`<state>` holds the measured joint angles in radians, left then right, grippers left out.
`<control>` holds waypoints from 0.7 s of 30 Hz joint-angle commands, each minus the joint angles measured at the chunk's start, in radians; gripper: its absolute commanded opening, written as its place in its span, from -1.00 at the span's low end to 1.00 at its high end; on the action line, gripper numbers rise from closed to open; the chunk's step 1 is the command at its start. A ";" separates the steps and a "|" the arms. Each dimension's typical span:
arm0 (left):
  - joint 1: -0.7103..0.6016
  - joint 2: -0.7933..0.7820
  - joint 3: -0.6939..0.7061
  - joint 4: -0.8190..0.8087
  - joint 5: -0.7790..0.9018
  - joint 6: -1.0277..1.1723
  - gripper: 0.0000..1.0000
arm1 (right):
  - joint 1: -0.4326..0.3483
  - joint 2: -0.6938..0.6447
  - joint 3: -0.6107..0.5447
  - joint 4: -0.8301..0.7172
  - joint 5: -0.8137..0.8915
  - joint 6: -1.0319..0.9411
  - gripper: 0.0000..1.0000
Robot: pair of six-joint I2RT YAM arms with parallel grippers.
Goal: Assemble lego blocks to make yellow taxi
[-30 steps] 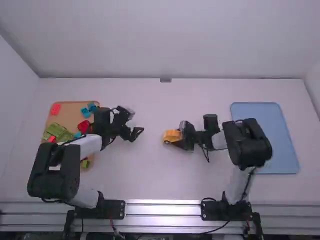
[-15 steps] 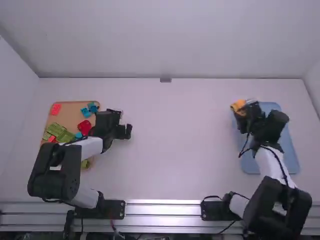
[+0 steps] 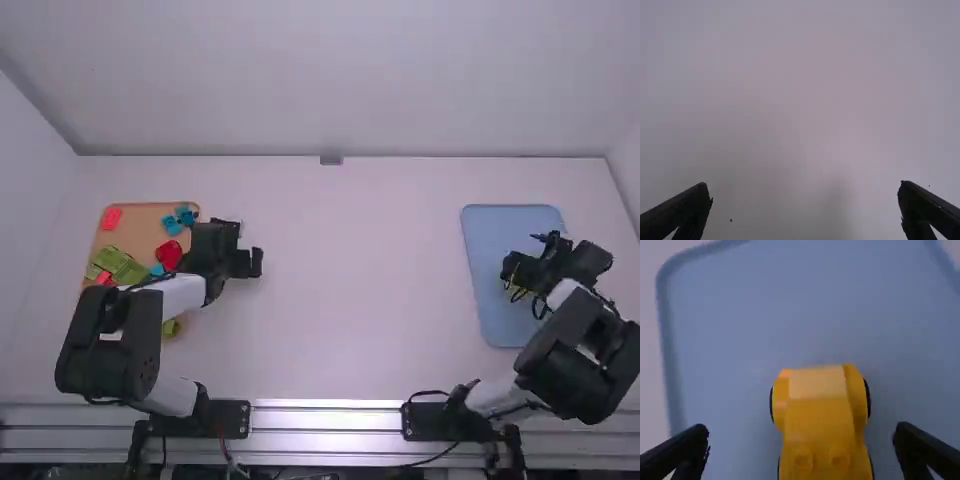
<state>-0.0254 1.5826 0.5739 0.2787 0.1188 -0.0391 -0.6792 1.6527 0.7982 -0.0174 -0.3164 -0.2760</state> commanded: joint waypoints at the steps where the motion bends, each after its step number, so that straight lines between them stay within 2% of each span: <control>1: -0.008 -0.041 0.029 -0.044 -0.004 -0.020 0.98 | 0.017 -0.020 0.111 -0.086 0.058 0.018 0.98; 4: -0.011 -0.107 0.095 -0.198 -0.004 0.009 0.98 | 0.067 -0.059 0.233 -0.335 0.092 0.018 0.98; 8: -0.040 -0.228 0.156 -0.322 -0.005 0.061 0.98 | 0.166 -0.138 0.338 -0.533 0.116 0.018 0.98; 12: -0.086 -0.380 0.167 -0.358 -0.008 0.101 0.98 | 0.299 -0.224 0.384 -0.616 0.116 -0.006 0.98; 13: -0.107 -0.447 0.167 -0.366 -0.007 0.119 0.98 | 0.362 -0.271 0.385 -0.628 0.115 -0.029 0.98; 14: -0.109 -0.455 0.167 -0.368 -0.007 0.120 0.98 | 0.369 -0.275 0.385 -0.629 0.116 -0.031 0.97; 16: -0.129 -0.543 0.167 -0.380 -0.007 0.115 0.98 | 0.448 -0.329 0.385 -0.638 0.115 -0.052 0.98; 17: -0.140 -0.606 0.167 -0.380 -0.004 0.114 0.98 | 0.513 -0.365 0.385 -0.639 0.116 -0.073 0.98; 20: -0.148 -0.688 0.167 -0.382 -0.004 0.114 0.98 | 0.609 -0.412 0.385 -0.629 0.115 -0.072 0.97; 21: -0.149 -0.742 0.167 -0.388 -0.004 0.114 0.98 | 0.670 -0.440 0.385 -0.619 0.114 -0.072 0.98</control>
<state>-0.1684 0.9081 0.7311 -0.1028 0.1184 0.0589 -0.0715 1.2514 1.1652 -0.6403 -0.2031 -0.3317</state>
